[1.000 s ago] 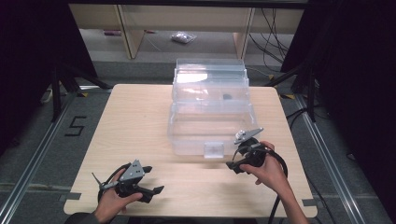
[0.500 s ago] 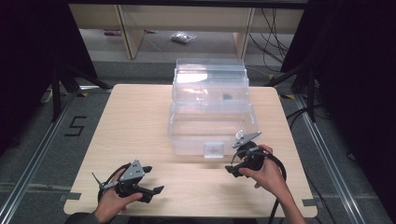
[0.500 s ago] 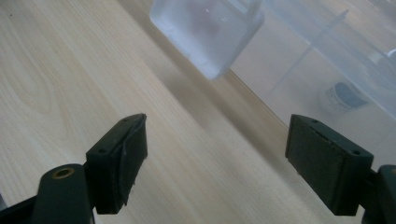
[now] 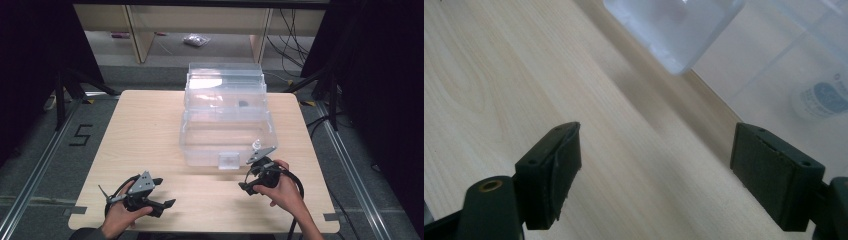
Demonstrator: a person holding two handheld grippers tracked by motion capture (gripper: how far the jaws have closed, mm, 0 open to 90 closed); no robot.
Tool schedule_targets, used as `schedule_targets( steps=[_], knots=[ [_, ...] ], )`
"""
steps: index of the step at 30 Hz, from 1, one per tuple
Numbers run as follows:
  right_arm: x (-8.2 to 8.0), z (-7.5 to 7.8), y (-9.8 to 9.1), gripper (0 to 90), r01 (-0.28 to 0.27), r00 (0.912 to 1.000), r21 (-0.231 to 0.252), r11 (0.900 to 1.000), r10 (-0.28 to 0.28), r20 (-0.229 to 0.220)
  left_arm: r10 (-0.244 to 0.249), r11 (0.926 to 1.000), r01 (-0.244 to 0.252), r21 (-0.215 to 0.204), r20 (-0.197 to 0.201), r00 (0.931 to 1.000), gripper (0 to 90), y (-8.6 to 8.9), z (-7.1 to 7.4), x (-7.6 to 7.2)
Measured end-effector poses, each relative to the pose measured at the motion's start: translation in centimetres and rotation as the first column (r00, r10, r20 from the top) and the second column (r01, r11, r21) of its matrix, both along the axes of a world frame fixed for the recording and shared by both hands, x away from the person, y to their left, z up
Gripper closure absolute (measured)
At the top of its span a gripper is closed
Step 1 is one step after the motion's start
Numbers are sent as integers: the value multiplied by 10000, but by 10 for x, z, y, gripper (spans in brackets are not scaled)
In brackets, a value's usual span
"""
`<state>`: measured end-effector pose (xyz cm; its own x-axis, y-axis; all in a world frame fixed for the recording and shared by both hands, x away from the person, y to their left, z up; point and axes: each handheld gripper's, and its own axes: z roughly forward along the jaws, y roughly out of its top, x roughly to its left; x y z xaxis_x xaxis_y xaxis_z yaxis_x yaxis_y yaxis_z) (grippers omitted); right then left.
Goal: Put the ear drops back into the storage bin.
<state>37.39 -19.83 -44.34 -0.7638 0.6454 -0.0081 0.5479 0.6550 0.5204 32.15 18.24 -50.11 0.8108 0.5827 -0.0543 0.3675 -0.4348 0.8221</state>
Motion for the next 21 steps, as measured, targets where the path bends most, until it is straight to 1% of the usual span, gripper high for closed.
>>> schedule_targets(
  steps=[2, 3, 4, 5, 6, 7, 8, 10, 11, 12, 13, 14, 15, 16, 18, 19, 20, 21],
  knots=[
    [-2, -2, 1, 213, 41, 10000, -6, 10000, -41, -69, 3, 10000, -3, -2, 4, 10000, 148, 0, 0, 0],
    [-1, -3, 1, 212, -84, 9999, 0, 10000, 84, -72, 10, 10000, -10, -14, -1, 10000, 148, 0, 0, 0],
    [-1, -4, 2, 212, 19, 10000, -25, 10000, -19, -64, 67, 10000, -68, -41, -61, 10000, 148, 0, 0, 0],
    [-2, -4, 1, 212, -108, 9999, -37, 9999, 108, 5, 63, 10000, -63, -36, -58, 10000, 148, 0, 0, 0],
    [-4, -3, 2, 212, 62, 9999, -16, 10000, -62, -145, 70, 10000, -70, -47, -63, 10000, 148, 0, 0, 0],
    [-2, -5, 1, 212, -110, 9999, 20, 9999, 110, -11, 39, 10000, -39, -28, -31, 10000, 148, 0, 0, 0],
    [-4, -4, 1, 212, 11, 10000, -12, 10000, -11, 33, 50, 10000, -50, -37, -41, 10000, 148, 0, 0, 0],
    [-4, -5, 1, 212, -165, 9997, -33, 9999, 165, 158, 6, 10000, -6, 16, -7, 10000, 148, 0, 0, 0],
    [-5, -5, 1, 211, -70, 9999, 16, 10000, 70, 93, 85, 10000, -85, -36, -89, 9999, 148, 0, 0, -1],
    [-7, -6, 1, 212, 108, 9999, 2, 9999, -108, -60, 73, 10000, -73, -19, -69, 9999, 148, 0, 0, 0],
    [-6, -7, 1, 212, -98, 9999, -19, 9999, 99, 95, 85, 10000, -85, -48, -74, 9999, 148, 0, 0, 0],
    [-7, -8, 1, 212, -30, 10000, 42, 10000, 30, 45, 74, 10000, -75, -24, -70, 9999, 148, 0, 0, 0],
    [-7, -9, 1, 212, -149, 9998, 82, 9999, 149, 111, 68, 10000, -68, -37, -60, 10000, 148, 0, 0, 0],
    [-8, -11, 1, 212, -80, 9999, 85, 9999, 79, 111, 11, 10000, -11, 22, -7, 10000, 148, 0, 0, 0],
    [-9, -12, 1, 210, -136, 9998, 34, 9999, 136, 134, 12, 10000, -12, 0, 0, 10000, 148, 0, 0, 0],
    [-11, -12, 1, 209, -83, 10000, 48, 10000, 83, -33, 48, 10000, -48, -18, -38, 10000, 148, 0, 0, 0],
    [-11, -13, 0, 210, -165, 9999, 104, 9998, 165, -11, -46, 10000, 46, 35, -53, 10000, 148, 0, 0, 0],
    [-12, -13, 1, 209, -100, 9999, 74, 9999, 101, -117, -15, 10000, 15, 11, -43, 10000, 148, 0, 0, 0]
  ],
)
